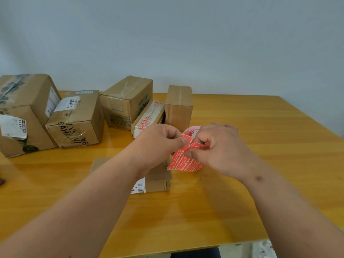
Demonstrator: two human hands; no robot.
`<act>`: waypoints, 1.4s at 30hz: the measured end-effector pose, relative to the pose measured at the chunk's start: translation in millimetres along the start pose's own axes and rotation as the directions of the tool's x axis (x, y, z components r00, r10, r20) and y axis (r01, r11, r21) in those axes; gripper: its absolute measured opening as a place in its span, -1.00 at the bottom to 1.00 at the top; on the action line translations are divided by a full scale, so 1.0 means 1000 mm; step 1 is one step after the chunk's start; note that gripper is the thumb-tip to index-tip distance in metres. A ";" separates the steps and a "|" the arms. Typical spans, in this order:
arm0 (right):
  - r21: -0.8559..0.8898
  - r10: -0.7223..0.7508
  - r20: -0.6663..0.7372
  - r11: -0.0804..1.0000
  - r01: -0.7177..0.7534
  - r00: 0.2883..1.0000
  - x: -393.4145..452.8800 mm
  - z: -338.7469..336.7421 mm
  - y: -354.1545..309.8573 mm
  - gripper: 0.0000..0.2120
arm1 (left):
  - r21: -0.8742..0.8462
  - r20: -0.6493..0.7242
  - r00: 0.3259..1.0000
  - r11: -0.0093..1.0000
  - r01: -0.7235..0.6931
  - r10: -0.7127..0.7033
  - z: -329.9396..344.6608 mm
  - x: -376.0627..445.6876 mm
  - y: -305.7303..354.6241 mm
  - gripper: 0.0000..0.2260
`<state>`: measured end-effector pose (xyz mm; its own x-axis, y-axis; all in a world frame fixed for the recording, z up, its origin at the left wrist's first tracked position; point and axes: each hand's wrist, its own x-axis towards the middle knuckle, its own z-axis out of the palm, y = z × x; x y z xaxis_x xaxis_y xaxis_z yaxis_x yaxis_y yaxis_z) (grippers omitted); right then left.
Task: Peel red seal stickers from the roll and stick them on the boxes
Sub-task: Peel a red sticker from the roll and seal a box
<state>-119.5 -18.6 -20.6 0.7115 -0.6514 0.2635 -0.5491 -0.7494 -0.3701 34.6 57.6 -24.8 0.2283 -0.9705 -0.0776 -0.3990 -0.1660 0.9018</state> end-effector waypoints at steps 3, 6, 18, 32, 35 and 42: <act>0.053 0.046 0.040 0.997 -0.048 0.998 0.000 -0.005 -0.006 -0.70 | -0.002 -0.027 1.000 1.000 -0.011 0.011 0.000 0.001 0.002 -0.80; 0.100 0.090 0.075 0.990 -0.098 0.993 0.002 -0.007 -0.007 -0.77 | -0.005 -0.045 0.999 1.000 -0.027 0.027 0.000 0.001 0.003 -0.79; 0.051 0.058 0.099 0.997 -0.063 0.993 0.002 -0.009 -0.010 -0.61 | 0.030 -0.007 0.999 0.999 -0.040 0.040 0.000 0.002 0.001 -0.80; 0.155 0.126 0.095 0.978 -0.140 0.987 -0.002 -0.011 -0.011 -0.81 | -0.015 -0.051 0.999 1.000 -0.014 0.013 0.002 0.002 0.002 -0.74; 0.152 0.124 0.095 0.979 -0.137 0.988 -0.001 -0.013 -0.011 -0.71 | -0.010 0.005 1.000 1.000 -0.014 0.014 0.000 -0.001 0.003 -0.74; 0.086 0.126 0.089 0.987 -0.133 0.988 -0.002 -0.011 -0.010 -0.68 | 0.045 -0.001 1.000 0.999 -0.020 0.020 0.002 -0.001 0.002 -0.83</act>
<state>-120.3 -10.6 -7.7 0.6730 -0.7273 0.1348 -0.5993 -0.6430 -0.4769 32.1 57.6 -23.9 0.2212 -0.9734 -0.0589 -0.4430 -0.1541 0.8832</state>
